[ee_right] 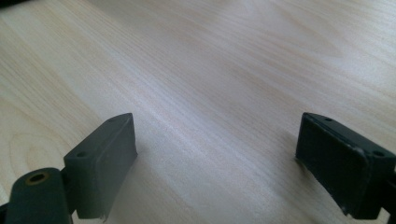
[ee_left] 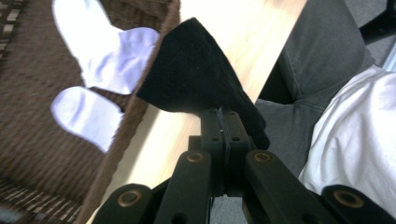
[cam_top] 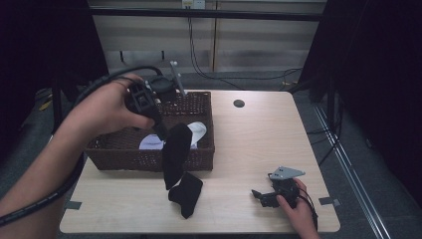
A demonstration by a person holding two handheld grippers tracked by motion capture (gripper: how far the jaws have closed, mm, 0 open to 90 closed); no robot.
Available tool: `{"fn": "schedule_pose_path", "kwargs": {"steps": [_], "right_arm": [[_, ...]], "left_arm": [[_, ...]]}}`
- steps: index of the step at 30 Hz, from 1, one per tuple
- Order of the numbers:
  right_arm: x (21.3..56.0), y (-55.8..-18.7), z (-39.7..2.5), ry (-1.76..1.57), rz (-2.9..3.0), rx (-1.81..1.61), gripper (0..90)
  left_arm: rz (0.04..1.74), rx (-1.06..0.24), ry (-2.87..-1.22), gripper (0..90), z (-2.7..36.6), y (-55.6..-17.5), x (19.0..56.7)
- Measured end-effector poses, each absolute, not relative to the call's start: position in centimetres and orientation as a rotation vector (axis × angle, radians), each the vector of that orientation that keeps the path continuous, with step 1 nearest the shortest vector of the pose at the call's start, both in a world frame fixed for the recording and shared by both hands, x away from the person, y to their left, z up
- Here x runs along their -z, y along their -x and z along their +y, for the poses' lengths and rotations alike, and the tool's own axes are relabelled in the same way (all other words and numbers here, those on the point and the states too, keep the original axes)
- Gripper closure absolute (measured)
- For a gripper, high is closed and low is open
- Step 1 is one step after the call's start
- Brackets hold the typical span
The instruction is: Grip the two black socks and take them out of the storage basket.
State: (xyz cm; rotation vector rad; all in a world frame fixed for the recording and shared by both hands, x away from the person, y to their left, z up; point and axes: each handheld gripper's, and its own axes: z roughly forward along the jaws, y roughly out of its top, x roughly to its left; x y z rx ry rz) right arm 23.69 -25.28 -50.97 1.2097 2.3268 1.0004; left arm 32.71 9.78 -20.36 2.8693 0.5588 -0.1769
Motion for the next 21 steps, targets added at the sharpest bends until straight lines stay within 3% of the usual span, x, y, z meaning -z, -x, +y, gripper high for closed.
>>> {"fn": "schedule_pose_path", "kwargs": {"steps": [12, 19, 21], "right_arm": [[51.0, -23.7, -25.3, -1.209, 2.325, -1.004, 11.6], [51.0, -23.7, -25.3, -1.209, 2.329, -1.000, 11.6], [51.0, -23.7, -25.3, -1.209, 2.329, -1.000, 11.6]], "left_arm": [[0.624, 0.236, -2.908, 89.6, 9.6, -33.4, 31.4], [0.665, 0.227, -2.918, 89.3, 10.2, -33.4, 33.9], [0.685, 0.200, -2.918, 82.4, 10.7, -33.5, 34.3]]}}
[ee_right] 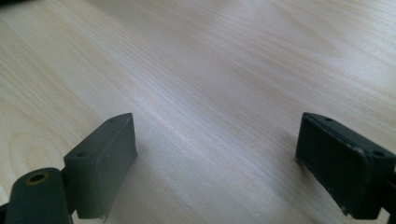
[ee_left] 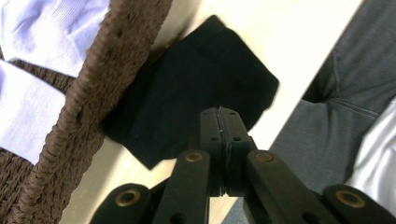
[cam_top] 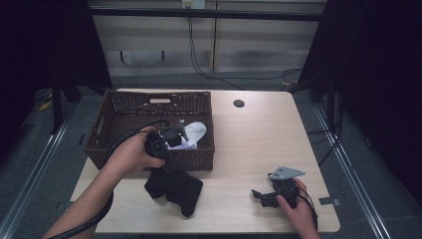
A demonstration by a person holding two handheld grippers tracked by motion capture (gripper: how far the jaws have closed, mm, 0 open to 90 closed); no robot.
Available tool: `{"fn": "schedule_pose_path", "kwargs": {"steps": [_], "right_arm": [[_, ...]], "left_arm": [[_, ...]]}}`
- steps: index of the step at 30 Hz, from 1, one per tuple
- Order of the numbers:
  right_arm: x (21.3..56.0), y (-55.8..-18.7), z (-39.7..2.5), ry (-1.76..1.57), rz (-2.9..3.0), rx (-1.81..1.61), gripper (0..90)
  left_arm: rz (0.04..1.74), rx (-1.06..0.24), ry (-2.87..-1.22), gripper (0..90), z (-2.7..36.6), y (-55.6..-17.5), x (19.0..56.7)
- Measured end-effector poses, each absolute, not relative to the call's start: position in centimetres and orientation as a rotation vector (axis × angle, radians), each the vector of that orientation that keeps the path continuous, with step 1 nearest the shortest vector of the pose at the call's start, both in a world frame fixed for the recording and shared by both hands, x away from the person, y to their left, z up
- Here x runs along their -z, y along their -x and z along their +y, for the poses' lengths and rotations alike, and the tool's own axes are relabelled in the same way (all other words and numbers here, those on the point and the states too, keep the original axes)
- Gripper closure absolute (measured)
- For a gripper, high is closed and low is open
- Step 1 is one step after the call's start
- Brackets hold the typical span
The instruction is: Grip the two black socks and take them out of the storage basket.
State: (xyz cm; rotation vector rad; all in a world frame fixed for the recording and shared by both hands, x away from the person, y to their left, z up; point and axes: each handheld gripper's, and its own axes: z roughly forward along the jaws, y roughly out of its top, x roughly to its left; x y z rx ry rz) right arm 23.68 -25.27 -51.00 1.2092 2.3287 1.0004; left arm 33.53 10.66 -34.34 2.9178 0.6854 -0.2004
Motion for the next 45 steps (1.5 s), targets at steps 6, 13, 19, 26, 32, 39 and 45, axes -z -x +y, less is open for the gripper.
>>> {"fn": "schedule_pose_path", "kwargs": {"steps": [6, 13, 19, 26, 32, 39, 45], "right_arm": [[51.0, -23.7, -25.3, -1.209, 2.329, -1.000, 11.6], [51.0, -23.7, -25.3, -1.210, 2.329, -1.000, 11.6], [51.0, -23.7, -25.3, -1.209, 2.329, -1.000, 11.6], [51.0, -23.7, -25.3, -1.210, 2.329, -1.000, 11.6], [51.0, -23.7, -25.3, -1.209, 2.329, -1.000, 11.6], [51.0, -23.7, -25.3, -1.209, 2.329, -1.000, 11.6], [51.0, -23.7, -25.3, -1.204, 2.328, -1.002, 11.6]], "left_arm": [[0.785, 0.189, -2.864, 59.9, 13.0, -33.1, 34.9], [0.859, 0.097, -2.796, 41.7, 16.4, -31.9, 36.0], [0.939, 0.076, -2.721, 36.2, 19.2, -31.2, 38.1], [1.014, 0.078, -2.680, 32.4, 21.3, -30.3, 41.2], [1.080, 0.018, -2.642, 31.0, 22.9, -30.0, 43.4], [1.095, -0.048, -2.556, 27.3, 24.2, -29.6, 46.2], [1.024, -0.123, -2.495, 25.5, 25.1, -29.2, 47.8]]}}
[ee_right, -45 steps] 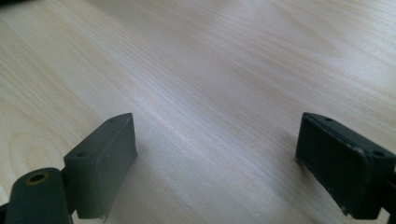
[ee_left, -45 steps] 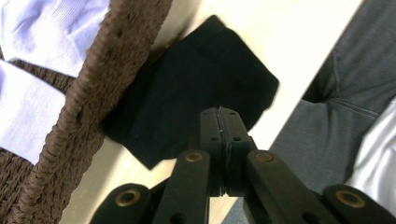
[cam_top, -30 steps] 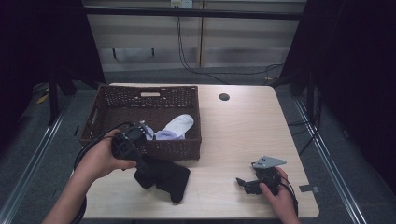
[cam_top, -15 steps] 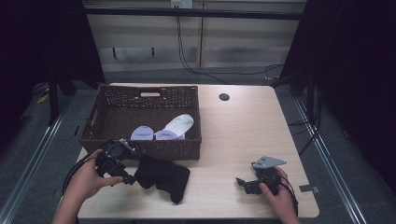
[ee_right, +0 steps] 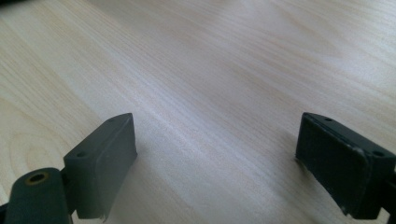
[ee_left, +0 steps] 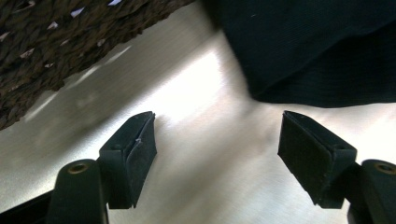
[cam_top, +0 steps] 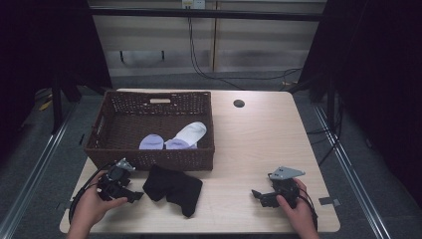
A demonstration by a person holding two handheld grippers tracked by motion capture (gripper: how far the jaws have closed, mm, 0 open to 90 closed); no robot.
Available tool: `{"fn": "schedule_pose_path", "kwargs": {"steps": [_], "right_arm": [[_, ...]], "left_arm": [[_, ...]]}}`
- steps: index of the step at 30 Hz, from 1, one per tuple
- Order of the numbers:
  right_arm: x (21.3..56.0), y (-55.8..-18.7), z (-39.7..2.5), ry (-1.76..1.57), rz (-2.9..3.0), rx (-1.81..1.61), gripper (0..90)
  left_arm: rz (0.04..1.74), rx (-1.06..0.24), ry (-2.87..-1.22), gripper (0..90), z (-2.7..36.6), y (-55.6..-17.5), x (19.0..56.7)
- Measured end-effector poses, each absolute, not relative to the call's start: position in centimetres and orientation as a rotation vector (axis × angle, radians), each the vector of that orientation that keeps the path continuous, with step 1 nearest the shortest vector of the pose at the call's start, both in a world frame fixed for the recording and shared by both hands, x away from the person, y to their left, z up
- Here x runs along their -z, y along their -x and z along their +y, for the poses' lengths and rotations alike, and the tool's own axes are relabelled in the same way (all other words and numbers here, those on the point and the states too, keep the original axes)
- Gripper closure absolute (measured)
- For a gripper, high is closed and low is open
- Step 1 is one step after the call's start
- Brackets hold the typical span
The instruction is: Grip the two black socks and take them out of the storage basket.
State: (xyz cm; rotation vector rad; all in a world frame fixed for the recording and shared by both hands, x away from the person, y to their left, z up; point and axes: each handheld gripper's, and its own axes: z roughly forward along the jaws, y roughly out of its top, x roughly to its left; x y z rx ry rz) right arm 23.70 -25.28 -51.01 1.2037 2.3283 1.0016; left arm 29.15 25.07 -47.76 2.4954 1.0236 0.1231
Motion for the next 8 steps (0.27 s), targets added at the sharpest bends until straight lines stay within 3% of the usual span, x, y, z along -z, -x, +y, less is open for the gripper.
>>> {"fn": "schedule_pose_path", "kwargs": {"steps": [8], "right_arm": [[51.01, -23.70, -25.28, -1.204, 2.328, -1.001, 11.6]], "left_arm": [[0.983, -0.169, -2.469, 22.8, 25.53, -29.02, 48.14]]}}
